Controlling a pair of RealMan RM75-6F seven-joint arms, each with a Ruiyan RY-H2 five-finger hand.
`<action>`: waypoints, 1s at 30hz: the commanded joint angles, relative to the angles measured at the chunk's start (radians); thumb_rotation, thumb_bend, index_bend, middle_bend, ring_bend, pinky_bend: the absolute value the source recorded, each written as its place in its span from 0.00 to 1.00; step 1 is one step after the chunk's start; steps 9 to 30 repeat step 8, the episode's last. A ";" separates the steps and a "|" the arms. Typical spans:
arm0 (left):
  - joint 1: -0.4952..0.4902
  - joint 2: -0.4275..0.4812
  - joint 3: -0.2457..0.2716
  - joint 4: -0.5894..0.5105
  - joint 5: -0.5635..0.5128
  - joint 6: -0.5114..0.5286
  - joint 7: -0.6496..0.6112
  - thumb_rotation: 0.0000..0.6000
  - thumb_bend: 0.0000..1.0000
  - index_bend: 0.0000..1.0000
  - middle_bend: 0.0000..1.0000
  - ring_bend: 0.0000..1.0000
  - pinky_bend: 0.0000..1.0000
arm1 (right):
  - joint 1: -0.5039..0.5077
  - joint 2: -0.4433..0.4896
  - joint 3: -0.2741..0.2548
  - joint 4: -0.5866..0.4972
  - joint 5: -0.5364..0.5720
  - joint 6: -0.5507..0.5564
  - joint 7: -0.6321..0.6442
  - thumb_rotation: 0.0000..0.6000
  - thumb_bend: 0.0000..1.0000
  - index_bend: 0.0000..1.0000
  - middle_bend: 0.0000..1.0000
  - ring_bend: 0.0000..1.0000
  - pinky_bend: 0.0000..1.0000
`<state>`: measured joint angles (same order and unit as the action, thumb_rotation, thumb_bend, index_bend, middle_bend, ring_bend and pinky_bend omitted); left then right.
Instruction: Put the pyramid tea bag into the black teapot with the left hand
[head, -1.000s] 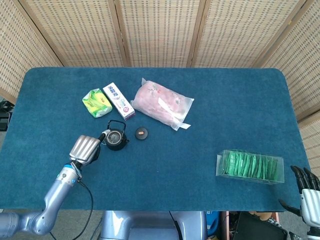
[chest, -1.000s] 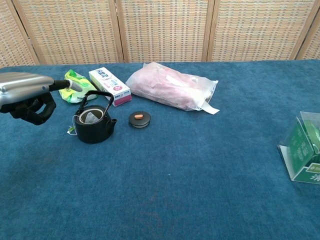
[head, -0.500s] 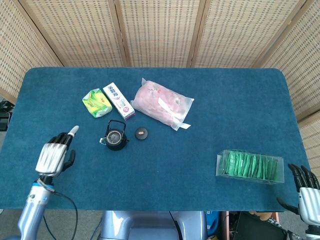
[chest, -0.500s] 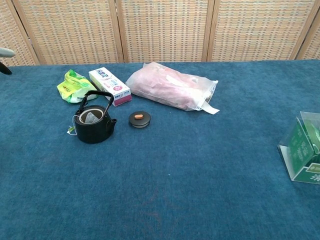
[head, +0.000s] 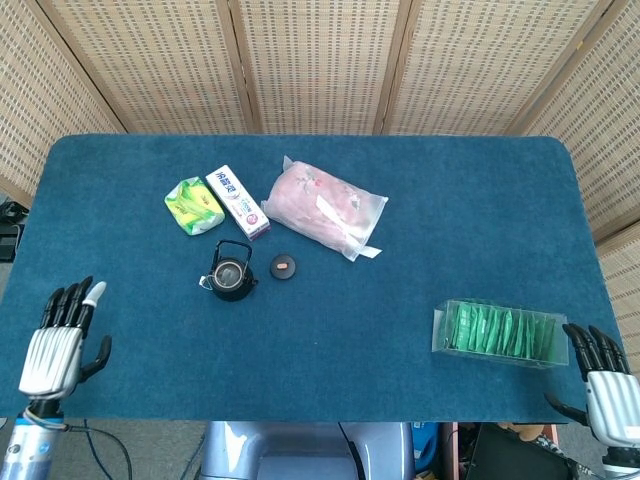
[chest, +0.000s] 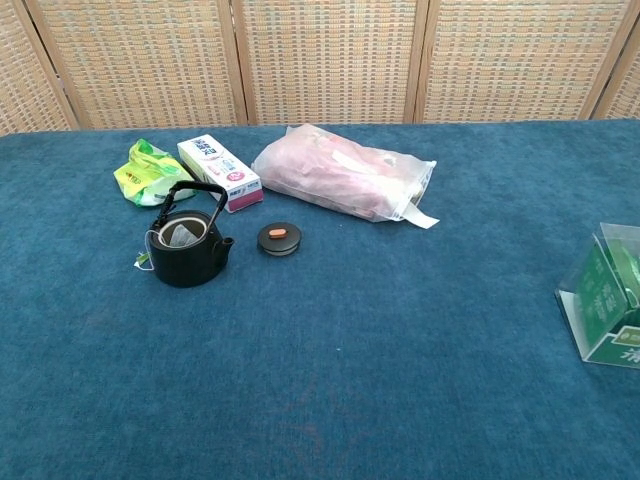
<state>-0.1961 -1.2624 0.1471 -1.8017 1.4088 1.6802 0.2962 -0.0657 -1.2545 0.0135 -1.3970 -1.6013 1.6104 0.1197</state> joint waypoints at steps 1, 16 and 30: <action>0.041 0.016 0.018 -0.005 0.016 0.017 -0.017 1.00 0.49 0.02 0.00 0.00 0.00 | 0.003 0.001 -0.002 -0.006 -0.005 0.002 -0.007 1.00 0.01 0.12 0.21 0.08 0.16; 0.078 0.023 0.006 -0.005 0.039 0.020 -0.023 1.00 0.49 0.02 0.00 0.00 0.00 | 0.009 0.003 -0.002 -0.013 -0.010 0.004 -0.011 1.00 0.01 0.12 0.21 0.08 0.16; 0.078 0.023 0.006 -0.005 0.039 0.020 -0.023 1.00 0.49 0.02 0.00 0.00 0.00 | 0.009 0.003 -0.002 -0.013 -0.010 0.004 -0.011 1.00 0.01 0.12 0.21 0.08 0.16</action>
